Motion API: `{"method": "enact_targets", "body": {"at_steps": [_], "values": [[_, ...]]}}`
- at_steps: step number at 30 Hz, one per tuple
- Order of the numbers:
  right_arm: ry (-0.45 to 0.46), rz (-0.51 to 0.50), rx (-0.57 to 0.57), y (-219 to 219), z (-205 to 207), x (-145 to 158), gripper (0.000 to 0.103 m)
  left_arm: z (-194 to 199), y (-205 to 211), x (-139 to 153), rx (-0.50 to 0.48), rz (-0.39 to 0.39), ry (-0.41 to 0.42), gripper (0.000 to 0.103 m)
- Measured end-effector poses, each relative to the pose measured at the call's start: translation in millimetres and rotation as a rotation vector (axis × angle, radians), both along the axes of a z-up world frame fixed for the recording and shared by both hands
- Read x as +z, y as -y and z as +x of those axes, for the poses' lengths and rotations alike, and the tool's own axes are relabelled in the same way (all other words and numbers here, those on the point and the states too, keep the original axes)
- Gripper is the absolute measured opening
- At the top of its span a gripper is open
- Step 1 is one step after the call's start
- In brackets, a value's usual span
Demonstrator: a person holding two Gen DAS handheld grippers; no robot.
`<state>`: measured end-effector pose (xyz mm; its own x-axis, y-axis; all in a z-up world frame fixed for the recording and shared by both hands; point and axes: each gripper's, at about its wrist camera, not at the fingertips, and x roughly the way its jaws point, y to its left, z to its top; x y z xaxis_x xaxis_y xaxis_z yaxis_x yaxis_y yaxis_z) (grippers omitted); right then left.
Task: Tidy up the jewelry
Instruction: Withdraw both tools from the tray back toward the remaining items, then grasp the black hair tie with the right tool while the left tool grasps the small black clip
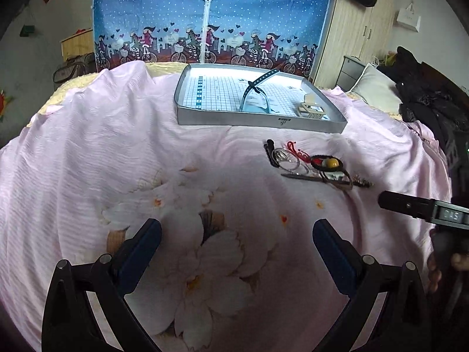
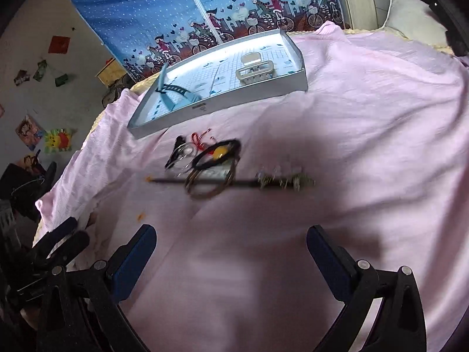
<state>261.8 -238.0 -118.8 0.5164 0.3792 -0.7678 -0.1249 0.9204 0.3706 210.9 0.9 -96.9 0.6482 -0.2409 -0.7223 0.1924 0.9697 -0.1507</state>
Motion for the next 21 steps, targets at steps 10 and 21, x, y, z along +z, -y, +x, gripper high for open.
{"method": "enact_targets", "body": {"at_steps": [10,21], "values": [[0.073,-0.017,0.11,2.3,65.9,3.6,0.103,68.8,-5.6,-0.8,0.088,-0.09,-0.107,0.1],[0.025,0.154,0.121,12.1,97.6,-8.2,0.048,144.6,14.6,-9.4,0.011,-0.169,-0.213,0.049]]}}
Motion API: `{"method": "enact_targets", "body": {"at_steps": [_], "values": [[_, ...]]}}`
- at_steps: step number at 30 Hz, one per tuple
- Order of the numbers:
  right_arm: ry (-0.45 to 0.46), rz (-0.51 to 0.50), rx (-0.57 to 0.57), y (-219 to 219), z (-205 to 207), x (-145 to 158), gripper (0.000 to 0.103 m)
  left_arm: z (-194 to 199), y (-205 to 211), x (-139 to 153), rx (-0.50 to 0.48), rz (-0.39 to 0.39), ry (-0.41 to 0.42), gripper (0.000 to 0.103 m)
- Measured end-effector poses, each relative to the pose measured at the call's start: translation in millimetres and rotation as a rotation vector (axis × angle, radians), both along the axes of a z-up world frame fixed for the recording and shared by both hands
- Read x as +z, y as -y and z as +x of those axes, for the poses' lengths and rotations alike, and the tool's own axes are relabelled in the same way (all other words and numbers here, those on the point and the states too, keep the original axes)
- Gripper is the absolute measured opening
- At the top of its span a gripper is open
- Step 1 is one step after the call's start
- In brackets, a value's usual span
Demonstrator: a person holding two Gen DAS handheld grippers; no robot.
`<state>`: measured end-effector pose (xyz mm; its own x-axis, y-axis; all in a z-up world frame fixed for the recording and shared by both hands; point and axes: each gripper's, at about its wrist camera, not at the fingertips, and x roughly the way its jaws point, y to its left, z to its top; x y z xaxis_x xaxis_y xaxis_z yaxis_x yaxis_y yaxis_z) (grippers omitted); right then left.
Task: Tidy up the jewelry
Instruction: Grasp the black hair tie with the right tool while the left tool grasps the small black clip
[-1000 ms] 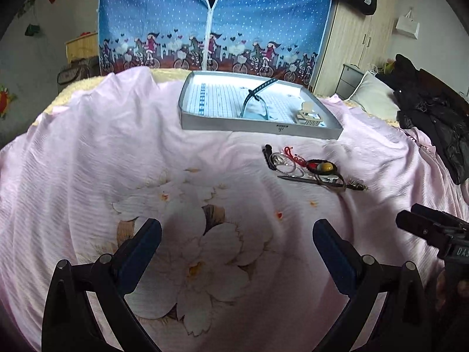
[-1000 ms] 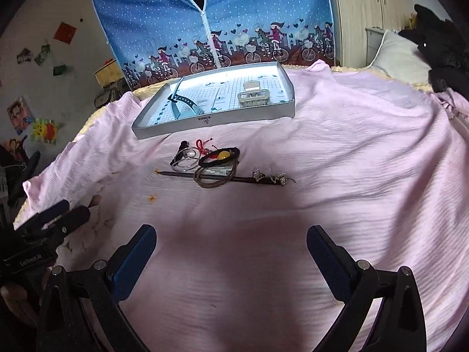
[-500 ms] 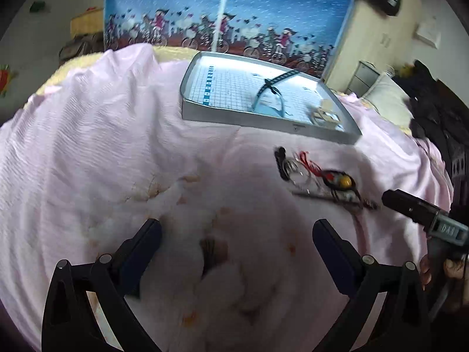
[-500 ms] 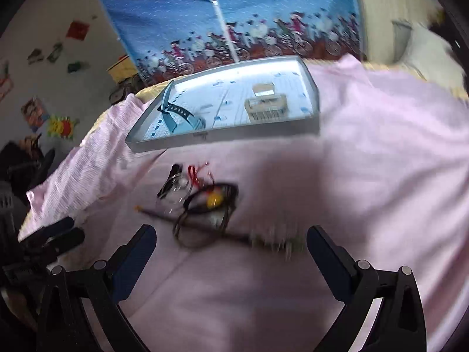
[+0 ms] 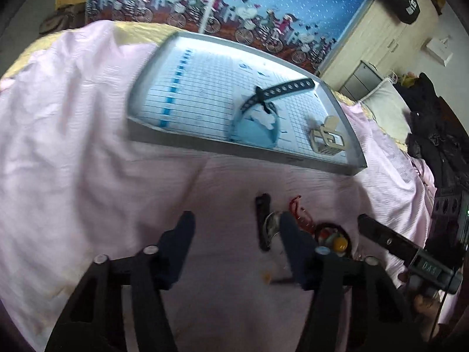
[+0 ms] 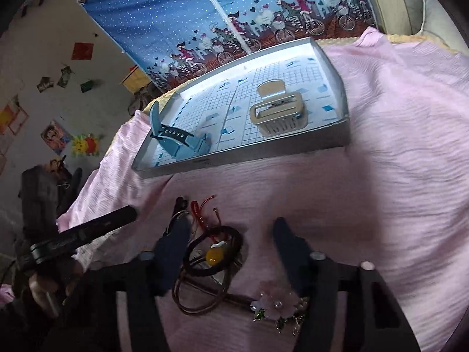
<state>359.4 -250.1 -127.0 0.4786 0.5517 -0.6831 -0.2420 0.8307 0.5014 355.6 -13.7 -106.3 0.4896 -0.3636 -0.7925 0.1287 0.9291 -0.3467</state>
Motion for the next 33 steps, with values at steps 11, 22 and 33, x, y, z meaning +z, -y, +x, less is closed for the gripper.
{"method": "enact_targets", "body": {"at_steps": [11,22,33], "values": [[-0.122,0.064,0.061,0.4,0.6,-20.9,0.027,32.7,20.4,-25.1,-0.084,0.043,-0.108,0.022],[-0.113,0.074,0.065,1.8,-5.3,-20.6,0.022,42.5,28.6,-29.8,-0.105,0.055,-0.189,0.018],[-0.052,0.092,0.04,3.6,-6.7,-10.5,0.02,20.4,3.5,-17.6,-0.005,-0.048,-0.175,0.011]]}}
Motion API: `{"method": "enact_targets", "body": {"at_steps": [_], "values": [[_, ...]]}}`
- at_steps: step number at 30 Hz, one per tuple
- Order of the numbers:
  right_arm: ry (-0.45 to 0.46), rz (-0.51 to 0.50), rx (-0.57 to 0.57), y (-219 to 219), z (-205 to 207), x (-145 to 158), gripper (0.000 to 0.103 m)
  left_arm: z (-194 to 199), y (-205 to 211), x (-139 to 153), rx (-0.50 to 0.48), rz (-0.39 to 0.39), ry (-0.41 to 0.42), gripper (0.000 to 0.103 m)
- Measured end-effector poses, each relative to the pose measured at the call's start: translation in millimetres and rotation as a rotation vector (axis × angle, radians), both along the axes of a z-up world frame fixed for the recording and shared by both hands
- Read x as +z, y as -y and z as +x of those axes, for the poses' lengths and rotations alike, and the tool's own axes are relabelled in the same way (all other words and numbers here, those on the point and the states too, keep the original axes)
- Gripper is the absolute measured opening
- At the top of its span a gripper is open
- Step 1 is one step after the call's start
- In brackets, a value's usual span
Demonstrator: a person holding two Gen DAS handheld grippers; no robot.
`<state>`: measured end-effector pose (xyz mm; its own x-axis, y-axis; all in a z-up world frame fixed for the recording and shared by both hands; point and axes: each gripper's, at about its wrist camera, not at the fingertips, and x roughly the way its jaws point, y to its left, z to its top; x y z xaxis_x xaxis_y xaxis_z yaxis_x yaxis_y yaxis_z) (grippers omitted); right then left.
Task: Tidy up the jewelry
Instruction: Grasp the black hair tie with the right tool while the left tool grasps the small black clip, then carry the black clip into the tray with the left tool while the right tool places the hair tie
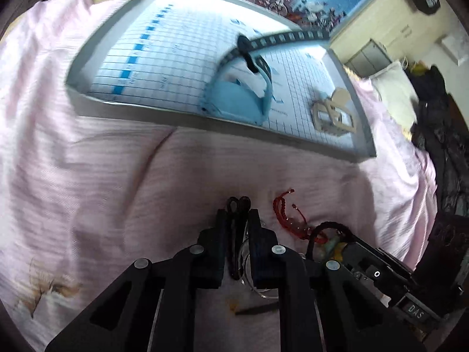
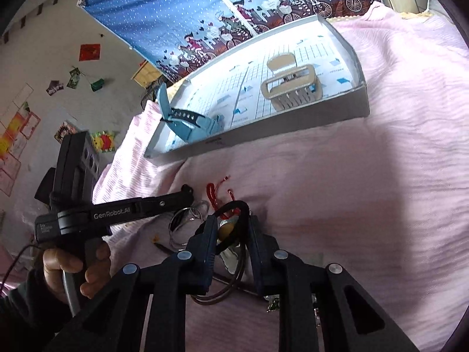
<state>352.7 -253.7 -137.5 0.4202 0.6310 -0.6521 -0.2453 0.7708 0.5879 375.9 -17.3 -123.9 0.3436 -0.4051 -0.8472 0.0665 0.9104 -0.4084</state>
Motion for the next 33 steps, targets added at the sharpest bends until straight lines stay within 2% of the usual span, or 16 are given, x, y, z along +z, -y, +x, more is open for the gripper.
{"method": "enact_targets", "body": {"at_steps": [3,10,16,19,24,25,27,29,33], "values": [[-0.017,0.034,-0.017,4.5,1.9,-1.5,0.02,-7.0,-9.0,4.8,0.028,-0.065,0.017,0.011],[-0.06,0.081,-0.042,10.0,5.5,-2.8,0.02,-15.9,-12.1,9.6,0.032,-0.109,0.033,0.011],[-0.11,0.069,-0.037,8.3,9.3,-9.2,0.021,-21.2,4.6,-2.8,-0.022,-0.064,0.019,0.011],[-0.116,0.08,-0.034,8.9,10.1,-9.2,0.022,-27.0,7.0,-10.0,-0.035,-0.052,0.038,0.011],[-0.152,0.184,-0.064,20.2,12.1,-17.6,0.021,-30.0,2.5,-13.4,-0.038,-0.081,0.061,0.011],[-0.156,0.196,-0.069,22.0,12.0,-18.1,0.018,-30.1,2.2,-14.0,-0.039,-0.084,0.061,0.011],[-0.155,0.207,-0.073,23.7,12.1,-17.9,0.011,-30.3,1.7,-14.0,-0.04,-0.087,0.062,0.011],[-0.14,0.192,-0.071,21.6,11.5,-14.7,0.008,-29.6,1.6,-13.5,-0.04,-0.085,0.062,0.011],[-0.053,0.109,-0.052,13.3,7.0,-0.8,0.006,-32.2,-0.4,-10.0,-0.029,-0.077,0.073,0.011]]}}
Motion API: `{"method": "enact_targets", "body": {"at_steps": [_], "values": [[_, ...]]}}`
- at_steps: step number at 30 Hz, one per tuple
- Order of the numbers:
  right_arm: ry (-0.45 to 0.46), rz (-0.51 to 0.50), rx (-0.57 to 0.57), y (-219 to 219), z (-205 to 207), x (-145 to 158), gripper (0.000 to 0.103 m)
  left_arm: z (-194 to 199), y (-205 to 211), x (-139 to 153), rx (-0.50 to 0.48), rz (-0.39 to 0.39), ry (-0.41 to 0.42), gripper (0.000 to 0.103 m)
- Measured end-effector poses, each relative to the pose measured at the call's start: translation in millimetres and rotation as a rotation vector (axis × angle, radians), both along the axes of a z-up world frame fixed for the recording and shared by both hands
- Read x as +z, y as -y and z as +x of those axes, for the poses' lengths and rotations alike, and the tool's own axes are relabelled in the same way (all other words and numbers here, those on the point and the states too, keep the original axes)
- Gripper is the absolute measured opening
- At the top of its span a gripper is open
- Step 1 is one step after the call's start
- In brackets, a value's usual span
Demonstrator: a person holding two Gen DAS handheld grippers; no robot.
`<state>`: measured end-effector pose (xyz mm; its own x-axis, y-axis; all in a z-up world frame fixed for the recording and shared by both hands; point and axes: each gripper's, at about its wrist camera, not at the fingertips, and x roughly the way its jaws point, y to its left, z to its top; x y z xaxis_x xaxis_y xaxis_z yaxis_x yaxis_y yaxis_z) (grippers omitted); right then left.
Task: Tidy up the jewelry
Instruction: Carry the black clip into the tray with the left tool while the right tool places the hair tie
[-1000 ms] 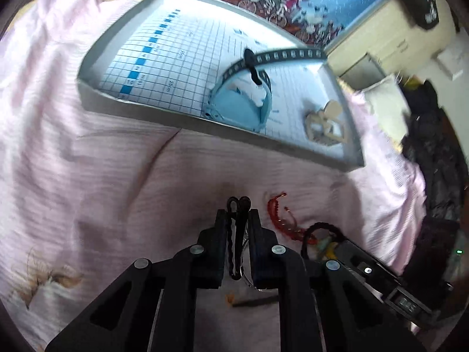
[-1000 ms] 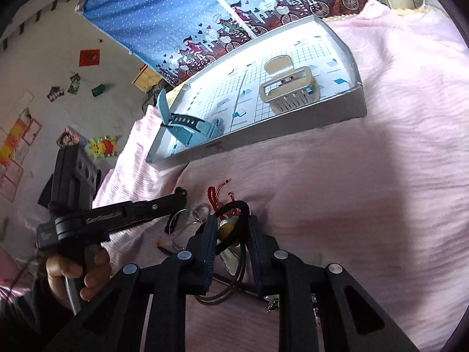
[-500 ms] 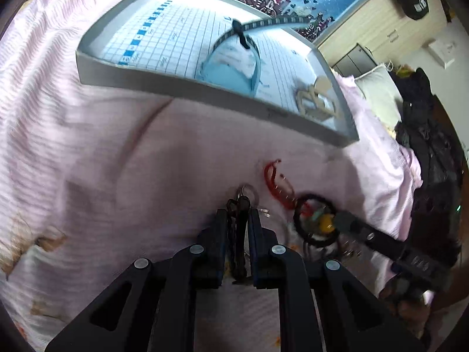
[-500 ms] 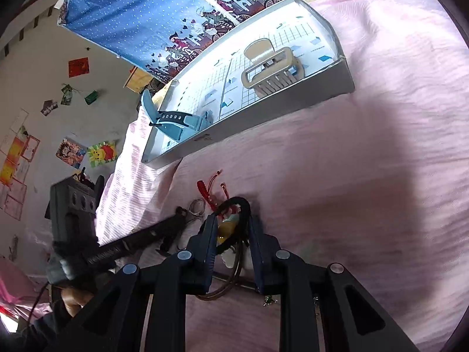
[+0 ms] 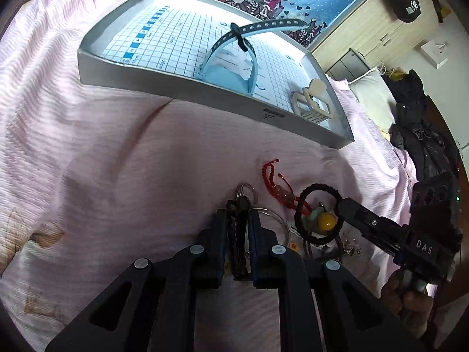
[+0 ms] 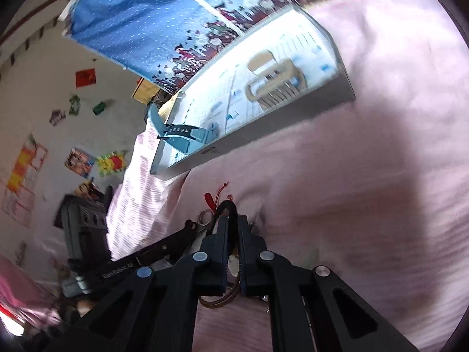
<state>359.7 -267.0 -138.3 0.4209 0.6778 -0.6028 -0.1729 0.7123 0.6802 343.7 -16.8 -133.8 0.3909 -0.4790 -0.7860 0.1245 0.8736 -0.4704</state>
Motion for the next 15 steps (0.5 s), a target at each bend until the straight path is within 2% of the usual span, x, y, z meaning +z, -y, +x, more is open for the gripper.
{"method": "enact_targets", "body": {"at_steps": [4,9,15], "values": [[0.083,-0.073,0.002,-6.7,-5.7,13.7,0.006,-3.4,4.7,11.3,0.008,0.036,0.026,0.011],[0.151,-0.106,-0.027,-5.3,-9.5,24.0,0.006,-5.9,13.5,33.0,0.022,0.061,0.093,0.011],[0.297,-0.169,-0.134,8.0,-13.3,45.4,0.006,8.2,38.4,63.7,0.035,0.071,0.195,0.011]]}}
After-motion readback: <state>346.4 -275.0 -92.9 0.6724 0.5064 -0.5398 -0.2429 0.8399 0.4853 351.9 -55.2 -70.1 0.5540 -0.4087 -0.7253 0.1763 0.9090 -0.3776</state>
